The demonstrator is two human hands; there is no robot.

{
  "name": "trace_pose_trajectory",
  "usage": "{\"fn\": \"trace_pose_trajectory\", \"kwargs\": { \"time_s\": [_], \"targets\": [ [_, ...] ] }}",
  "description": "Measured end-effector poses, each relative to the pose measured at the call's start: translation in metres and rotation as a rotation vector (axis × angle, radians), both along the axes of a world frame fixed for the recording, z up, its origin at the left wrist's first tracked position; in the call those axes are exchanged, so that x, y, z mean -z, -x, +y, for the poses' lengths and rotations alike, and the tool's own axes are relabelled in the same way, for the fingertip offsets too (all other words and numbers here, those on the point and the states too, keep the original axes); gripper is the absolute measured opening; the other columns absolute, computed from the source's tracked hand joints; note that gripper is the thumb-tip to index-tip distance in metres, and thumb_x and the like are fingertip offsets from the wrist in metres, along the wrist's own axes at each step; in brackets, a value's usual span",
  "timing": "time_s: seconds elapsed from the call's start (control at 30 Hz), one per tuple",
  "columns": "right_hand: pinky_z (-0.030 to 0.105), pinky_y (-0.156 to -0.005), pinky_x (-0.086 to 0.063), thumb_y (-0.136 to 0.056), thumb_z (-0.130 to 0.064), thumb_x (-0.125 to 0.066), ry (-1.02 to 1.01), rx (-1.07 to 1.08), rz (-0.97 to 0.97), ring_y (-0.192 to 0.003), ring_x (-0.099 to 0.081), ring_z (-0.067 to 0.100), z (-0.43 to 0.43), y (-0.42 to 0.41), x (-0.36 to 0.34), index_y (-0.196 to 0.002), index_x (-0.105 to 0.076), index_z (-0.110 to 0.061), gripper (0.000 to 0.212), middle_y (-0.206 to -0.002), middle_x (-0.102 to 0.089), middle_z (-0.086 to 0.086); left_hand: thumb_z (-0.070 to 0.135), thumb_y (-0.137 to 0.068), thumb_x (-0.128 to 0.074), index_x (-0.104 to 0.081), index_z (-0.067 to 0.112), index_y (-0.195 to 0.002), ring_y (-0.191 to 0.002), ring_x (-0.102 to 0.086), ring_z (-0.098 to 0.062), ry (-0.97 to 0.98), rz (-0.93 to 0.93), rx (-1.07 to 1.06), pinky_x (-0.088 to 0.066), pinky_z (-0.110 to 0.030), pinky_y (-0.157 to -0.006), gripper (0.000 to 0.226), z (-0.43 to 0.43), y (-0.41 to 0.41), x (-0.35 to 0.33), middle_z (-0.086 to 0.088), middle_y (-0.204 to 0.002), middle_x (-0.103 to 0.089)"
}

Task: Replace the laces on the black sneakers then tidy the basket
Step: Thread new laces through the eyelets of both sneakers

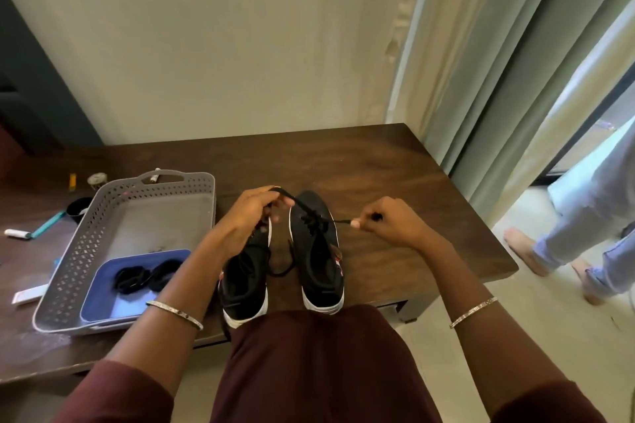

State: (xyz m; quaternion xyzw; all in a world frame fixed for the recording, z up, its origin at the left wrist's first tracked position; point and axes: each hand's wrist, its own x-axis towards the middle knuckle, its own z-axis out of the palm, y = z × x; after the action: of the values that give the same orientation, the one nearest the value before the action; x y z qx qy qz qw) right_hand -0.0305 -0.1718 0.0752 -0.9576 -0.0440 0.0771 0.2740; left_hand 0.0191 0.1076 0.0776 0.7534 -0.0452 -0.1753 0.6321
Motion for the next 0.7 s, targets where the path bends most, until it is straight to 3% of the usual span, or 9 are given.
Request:
{"fn": "trace_pose_trajectory", "kwargs": {
  "time_s": [0.07, 0.1, 0.17, 0.23, 0.33, 0.4, 0.5, 0.6, 0.7],
  "targets": [
    [0.023, -0.075, -0.043, -0.096, -0.036, -0.062, -0.331, 0.091, -0.040, -0.083, -0.060, 0.010, 0.012, 0.003, -0.001, -0.071, -0.069, -0.026, 0.028, -0.090, -0.064, -0.002, 0.015, -0.102, -0.036, -0.064, 0.009, -0.078, -0.097, -0.062, -0.022, 0.251, 0.064, -0.047, -0.045, -0.033, -0.077, 0.037, -0.011, 0.005, 0.002, -0.003, -0.103, -0.075],
    [0.017, -0.077, -0.043, -0.098, -0.030, -0.060, -0.552, 0.152, -0.026, -0.091, -0.061, 0.006, 0.020, 0.003, 0.000, -0.072, -0.069, -0.020, 0.029, -0.099, -0.065, -0.003, 0.016, -0.101, -0.035, -0.058, 0.009, -0.076, -0.102, -0.063, -0.024, 0.396, 0.125, -0.066, -0.045, -0.035, -0.087, 0.035, -0.017, 0.007, 0.004, -0.010, -0.107, -0.074],
    [0.014, -0.076, -0.045, -0.100, -0.021, -0.055, -1.016, 0.295, 0.060, -0.093, -0.064, 0.000, 0.039, -0.001, 0.011, -0.070, -0.061, -0.012, 0.033, -0.104, -0.071, -0.004, 0.019, -0.100, -0.033, -0.047, 0.012, -0.071, -0.083, -0.069, -0.025, 0.689, 0.301, -0.155, -0.047, -0.037, -0.092, 0.033, -0.032, 0.008, 0.010, -0.011, -0.080, -0.069],
    [0.025, -0.077, -0.047, -0.100, -0.020, -0.051, -1.371, 0.435, 0.177, -0.082, -0.069, 0.007, 0.053, -0.009, 0.024, -0.066, -0.052, -0.016, 0.035, -0.095, -0.074, 0.002, 0.021, -0.098, -0.034, -0.040, 0.015, -0.066, -0.050, -0.047, -0.017, 0.817, 0.383, -0.271, -0.047, -0.035, -0.077, 0.033, -0.046, 0.005, 0.020, -0.002, -0.055, -0.042],
    [0.034, -0.077, -0.047, -0.099, -0.021, -0.052, -1.660, 0.628, 0.241, -0.065, -0.062, 0.020, 0.055, -0.017, 0.047, -0.063, -0.042, -0.019, 0.037, -0.060, -0.052, 0.001, 0.014, -0.091, -0.034, -0.037, 0.018, -0.065, -0.042, -0.022, -0.011, 0.667, 0.292, -0.301, -0.031, -0.026, -0.048, 0.027, -0.048, 0.000, 0.032, 0.004, -0.049, -0.024],
    [0.031, -0.065, -0.045, -0.098, -0.020, -0.055, -1.646, 0.776, 0.200, -0.049, -0.041, 0.015, 0.045, -0.020, 0.060, -0.065, -0.038, -0.018, 0.037, -0.052, -0.034, -0.003, 0.005, -0.088, -0.033, -0.043, 0.011, -0.070, -0.041, -0.023, -0.007, 0.442, 0.121, -0.243, -0.024, -0.021, -0.041, 0.022, -0.042, -0.006, 0.039, 0.005, -0.051, -0.027],
    [0.028, -0.054, -0.030, -0.098, -0.021, -0.058, -1.431, 0.820, 0.137, -0.045, -0.028, 0.010, 0.032, -0.022, 0.074, -0.072, -0.038, -0.020, 0.033, -0.054, -0.026, -0.007, -0.002, -0.089, -0.036, -0.058, -0.002, -0.076, -0.041, -0.035, -0.002, 0.091, -0.121, -0.107, -0.028, -0.016, -0.043, 0.026, -0.033, -0.011, 0.049, 0.011, -0.052, -0.043],
    [0.022, -0.050, -0.032, -0.098, -0.023, -0.061, -1.163, 0.657, 0.034, -0.048, -0.029, 0.007, 0.033, -0.023, 0.078, -0.071, -0.040, -0.023, 0.034, -0.055, -0.030, -0.011, 0.007, -0.084, -0.040, -0.069, -0.003, -0.074, -0.057, -0.053, 0.001, -0.096, -0.290, 0.031, -0.034, -0.011, -0.055, 0.033, -0.032, -0.010, 0.058, 0.015, -0.058, -0.061],
    [0.028, -0.054, -0.046, -0.091, -0.023, -0.070, -0.843, 0.455, -0.029, -0.057, -0.048, 0.008, 0.034, -0.020, 0.080, -0.081, -0.046, -0.024, 0.025, -0.071, -0.045, -0.010, 0.036, -0.086, -0.044, -0.075, 0.015, -0.074, -0.080, -0.064, -0.002, -0.188, -0.344, 0.025, -0.045, -0.020, -0.073, 0.039, -0.031, -0.007, 0.071, 0.010, -0.077, -0.071]
  ]
}}
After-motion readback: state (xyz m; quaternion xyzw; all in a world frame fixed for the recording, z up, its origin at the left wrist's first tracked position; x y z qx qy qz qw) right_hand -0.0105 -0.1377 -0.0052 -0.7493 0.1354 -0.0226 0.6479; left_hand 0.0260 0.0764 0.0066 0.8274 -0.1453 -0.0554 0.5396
